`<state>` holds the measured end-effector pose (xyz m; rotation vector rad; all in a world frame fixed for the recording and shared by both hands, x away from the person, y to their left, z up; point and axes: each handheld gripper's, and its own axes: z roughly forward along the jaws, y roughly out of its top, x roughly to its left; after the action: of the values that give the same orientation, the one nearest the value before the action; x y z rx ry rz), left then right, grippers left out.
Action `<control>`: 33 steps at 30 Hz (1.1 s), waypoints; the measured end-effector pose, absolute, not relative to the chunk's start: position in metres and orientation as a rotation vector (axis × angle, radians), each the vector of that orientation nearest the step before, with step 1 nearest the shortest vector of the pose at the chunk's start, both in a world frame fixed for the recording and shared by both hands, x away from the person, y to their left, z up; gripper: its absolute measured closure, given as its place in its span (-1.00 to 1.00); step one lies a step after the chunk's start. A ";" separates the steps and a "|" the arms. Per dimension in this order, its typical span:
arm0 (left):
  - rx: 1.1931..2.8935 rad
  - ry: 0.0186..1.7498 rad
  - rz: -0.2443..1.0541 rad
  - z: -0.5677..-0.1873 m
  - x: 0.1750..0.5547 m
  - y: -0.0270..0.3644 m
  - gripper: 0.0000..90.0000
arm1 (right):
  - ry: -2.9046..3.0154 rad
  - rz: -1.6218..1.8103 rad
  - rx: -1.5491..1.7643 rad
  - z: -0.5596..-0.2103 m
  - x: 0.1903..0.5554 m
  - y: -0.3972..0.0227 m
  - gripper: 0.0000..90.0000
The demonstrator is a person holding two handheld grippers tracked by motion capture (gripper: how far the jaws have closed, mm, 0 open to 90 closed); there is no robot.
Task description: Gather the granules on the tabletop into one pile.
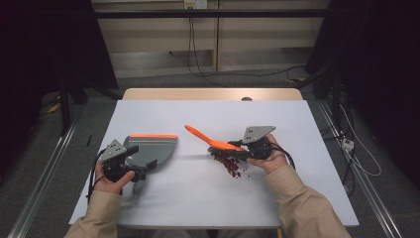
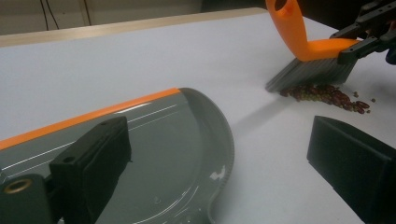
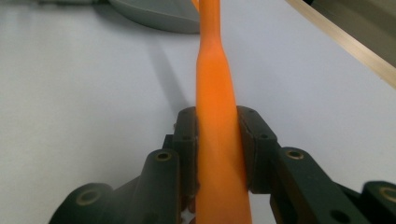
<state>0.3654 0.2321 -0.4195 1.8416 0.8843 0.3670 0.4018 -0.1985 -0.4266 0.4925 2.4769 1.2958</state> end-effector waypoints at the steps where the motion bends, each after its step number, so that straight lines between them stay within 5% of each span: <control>1: 1.842 0.884 0.367 -0.419 0.365 0.232 -0.86 | 2.477 1.294 0.491 -0.426 0.400 -0.199 0.58; 16: 1.844 0.876 0.371 -0.419 0.365 0.232 -0.86 | 2.473 1.264 0.477 -0.422 0.389 -0.194 0.59; 33: 1.833 0.850 0.343 -0.418 0.366 0.232 -0.86 | 2.134 1.348 0.988 -0.418 0.358 -0.218 0.59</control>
<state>0.3658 0.2320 -0.4183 1.8331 0.8497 0.3430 0.3577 -0.2184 -0.4176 0.9876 2.1341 1.3475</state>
